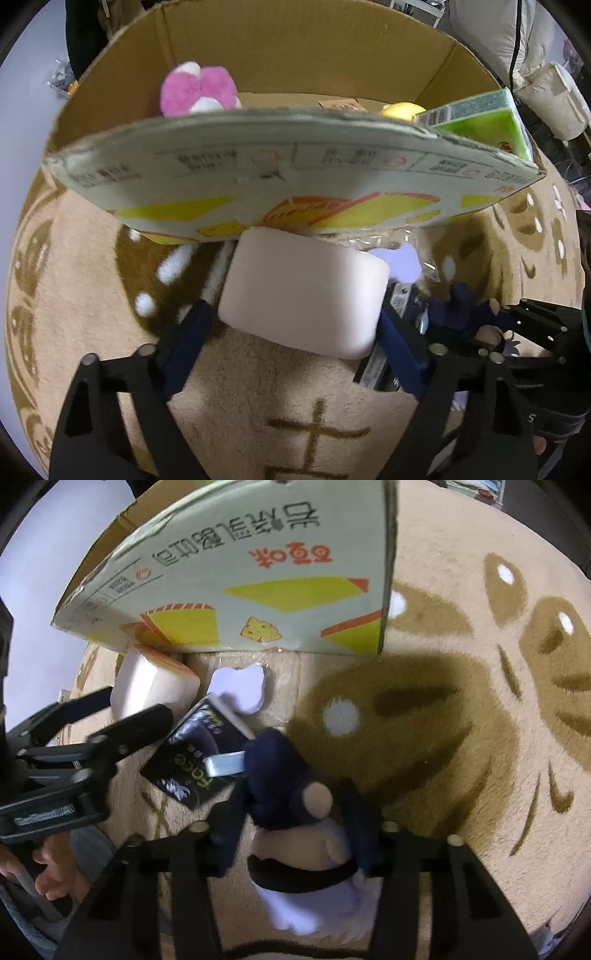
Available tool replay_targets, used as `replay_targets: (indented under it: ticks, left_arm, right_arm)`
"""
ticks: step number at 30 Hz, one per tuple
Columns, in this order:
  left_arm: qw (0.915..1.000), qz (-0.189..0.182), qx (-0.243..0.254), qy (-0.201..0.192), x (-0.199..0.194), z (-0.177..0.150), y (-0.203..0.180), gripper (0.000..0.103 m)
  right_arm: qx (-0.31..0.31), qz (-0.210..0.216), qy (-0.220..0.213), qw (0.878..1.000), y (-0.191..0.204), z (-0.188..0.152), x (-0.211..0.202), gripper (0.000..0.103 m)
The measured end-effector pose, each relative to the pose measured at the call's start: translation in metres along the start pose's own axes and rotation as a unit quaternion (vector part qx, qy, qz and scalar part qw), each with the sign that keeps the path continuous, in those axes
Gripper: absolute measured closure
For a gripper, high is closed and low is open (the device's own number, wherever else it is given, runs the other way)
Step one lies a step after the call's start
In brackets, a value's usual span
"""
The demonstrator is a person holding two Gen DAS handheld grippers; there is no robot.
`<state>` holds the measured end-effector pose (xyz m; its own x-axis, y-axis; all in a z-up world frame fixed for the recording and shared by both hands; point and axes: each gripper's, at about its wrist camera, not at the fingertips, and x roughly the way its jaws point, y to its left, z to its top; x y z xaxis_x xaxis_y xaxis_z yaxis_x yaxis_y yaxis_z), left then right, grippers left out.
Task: Organize soft objects
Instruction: 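Close the left tool on the pink swirl cylinder while the right tool grasps the purple-haired doll, then lift the pink cylinder with the left tool while the right tool lifts the doll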
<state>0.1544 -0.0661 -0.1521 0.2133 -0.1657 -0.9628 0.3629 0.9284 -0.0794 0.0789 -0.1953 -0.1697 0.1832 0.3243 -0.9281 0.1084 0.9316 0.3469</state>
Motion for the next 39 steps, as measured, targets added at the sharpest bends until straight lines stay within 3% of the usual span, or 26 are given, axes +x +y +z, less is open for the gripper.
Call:
replay_targets:
  ticks: [7,12,17,24,31,39]
  left_arm:
    - [0.9998,0.005,-0.003,-0.018,-0.007,-0.01,-0.008,0.051]
    - [0.999,0.025,-0.013,-0.035,-0.016,-0.021,-0.004,0.061]
    - [0.9973,0.034,-0.023,-0.061,-0.034,-0.034,0.001,0.062]
    - [0.989,0.057,-0.034,-0.132,-0.075,-0.051,0.003,0.062]
    - [0.9694,0.075,-0.036,-0.231,-0.123,-0.061,0.002,0.062]
    - [0.9387,0.11,-0.044,-0.324,-0.164,-0.063,0.003,0.061]
  right_arm:
    - [-0.002,-0.018,-0.052,0.998,-0.001,0.001,-0.022,0.068]
    - [-0.005,-0.014,-0.094,0.995,0.001,0.0,-0.039,0.071]
    - [-0.017,-0.014,-0.134,0.991,-0.004,0.0,-0.055,0.071]
    - [-0.025,-0.002,-0.214,0.977,0.003,-0.008,-0.089,0.071]
    - [-0.066,-0.005,-0.318,0.946,0.017,-0.025,-0.134,0.071]
    - [-0.093,-0.021,-0.4,0.912,0.038,-0.029,-0.16,0.071]
